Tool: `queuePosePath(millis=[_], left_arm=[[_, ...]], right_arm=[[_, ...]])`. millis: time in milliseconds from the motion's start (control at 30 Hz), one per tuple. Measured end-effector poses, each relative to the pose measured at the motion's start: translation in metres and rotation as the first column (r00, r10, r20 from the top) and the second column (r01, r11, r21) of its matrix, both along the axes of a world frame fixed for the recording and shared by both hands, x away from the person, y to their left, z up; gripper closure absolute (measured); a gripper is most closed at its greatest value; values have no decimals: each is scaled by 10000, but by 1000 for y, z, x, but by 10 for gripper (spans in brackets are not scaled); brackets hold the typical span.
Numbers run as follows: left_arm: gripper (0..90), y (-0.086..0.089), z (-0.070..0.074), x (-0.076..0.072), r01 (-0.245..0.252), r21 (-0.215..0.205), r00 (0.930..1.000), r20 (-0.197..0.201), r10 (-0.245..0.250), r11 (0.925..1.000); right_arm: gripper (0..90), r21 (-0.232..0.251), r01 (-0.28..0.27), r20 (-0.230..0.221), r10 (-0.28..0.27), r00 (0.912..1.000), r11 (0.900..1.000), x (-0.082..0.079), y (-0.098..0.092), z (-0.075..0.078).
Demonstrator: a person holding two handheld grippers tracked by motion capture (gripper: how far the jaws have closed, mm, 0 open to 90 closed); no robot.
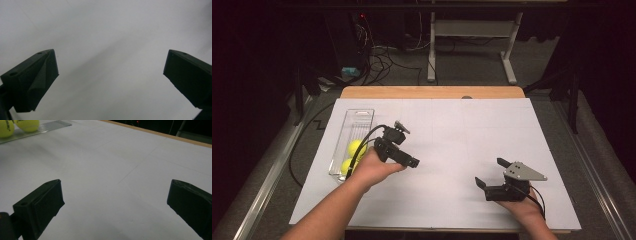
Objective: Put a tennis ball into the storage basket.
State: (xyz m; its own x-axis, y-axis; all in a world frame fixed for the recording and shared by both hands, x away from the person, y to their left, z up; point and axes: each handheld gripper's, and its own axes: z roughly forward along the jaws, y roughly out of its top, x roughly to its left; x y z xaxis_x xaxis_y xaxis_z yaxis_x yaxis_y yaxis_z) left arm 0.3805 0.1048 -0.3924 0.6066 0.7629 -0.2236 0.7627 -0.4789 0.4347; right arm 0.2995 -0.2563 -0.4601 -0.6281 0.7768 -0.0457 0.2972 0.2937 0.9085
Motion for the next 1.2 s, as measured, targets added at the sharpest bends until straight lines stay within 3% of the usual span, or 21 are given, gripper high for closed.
queuePosePath(millis=[167, 300, 367, 433, 500, 567, 600, 633, 700, 733, 800, 833, 900, 933, 967, 1000, 1067, 1200], left_arm=[[6, 0, -22, -13, -222, -1057, 9942, 1020, 331, 9941], [7, 0, -33, -26, -91, -1769, 9802, 1931, 437, 9842], [6, 2, -37, -32, -82, -2154, 9692, 2388, 608, 9765], [6, 5, -40, -38, -21, -2557, 9565, 2816, 766, 9668], [1, 9, -43, -44, -47, -2901, 9393, 3271, 1038, 9570], [1, 13, -46, -49, -61, -3262, 9178, 3735, 1348, 9453], [1, 16, -48, -53, -14, -3551, 9021, 4030, 1544, 9348], [1, 18, -49, -55, 20, -3687, 8945, 4162, 1631, 9295], [1, 26, -58, -61, 52, -4258, 8735, 4424, 2032, 9048], [1, 28, -61, -62, 17, -4332, 8680, 4482, 2137, 9013], [1, 30, -64, -63, 142, -4225, 8776, 4396, 1912, 9062], [1, 31, -64, -64, 124, -4242, 8760, 4413, 1947, 9055], [1, 35, -63, -65, 38, -4368, 8600, 4604, 2199, 8996], [1, 36, -62, -65, 40, -4344, 8525, 4723, 2240, 9007], [1, 36, -62, -66, 51, -4254, 8427, 4890, 2251, 9050], [1, 36, -63, -66, 171, -4094, 8379, 5037, 2104, 9122], [1, 36, -64, -67, 265, -3819, 8330, 5194, 1908, 9238], [1, 36, -63, -68, 375, -3639, 8236, 5387, 1774, 9307]], right_arm=[[2, 16, 46, -17, -46, 10000, 10000, -1, -2, 1], [2, 82, 60, 27, -61, 10000, 9999, -1, -2, 2], [2, 96, 47, 39, -48, 10000, 9999, -1, -3, 2], [1, 105, 50, 62, -51, 10000, 9999, -2, -3, 2], [0, 147, 120, 23, -120, 9999, 9998, -2, -4, 2], [0, 175, 182, 20, -182, 9998, 9997, -3, -5, 2], [0, 184, 201, 29, -201, 9998, 9996, -3, -6, 2], [0, 234, 253, -5, -253, 9997, 9994, -3, -7, 2], [0, 282, 391, -15, -391, 9992, 9988, -4, -9, 2], [0, 337, 513, -50, -512, 9987, 9981, -6, -11, 2], [0, 408, 658, -96, -654, 9978, 9970, -8, -15, 2], [0, 496, 748, -110, -743, 9972, 9960, -10, -18, 2], [0, 601, 929, -106, -924, 9957, 9939, -14, -21, 3], [0, 645, 1015, -112, -1010, 9948, 9927, -15, -23, 3], [0, 644, 1088, -69, -1086, 9941, 9920, -16, -24, 3], [0, 651, 1147, -55, -1146, 9934, 9913, -16, -25, 3], [0, 691, 1242, -141, -1235, 9922, 9899, -16, -25, 3], [0, 661, 1250, -59, -1249, 9921, 9900, -17, -22, 4]])
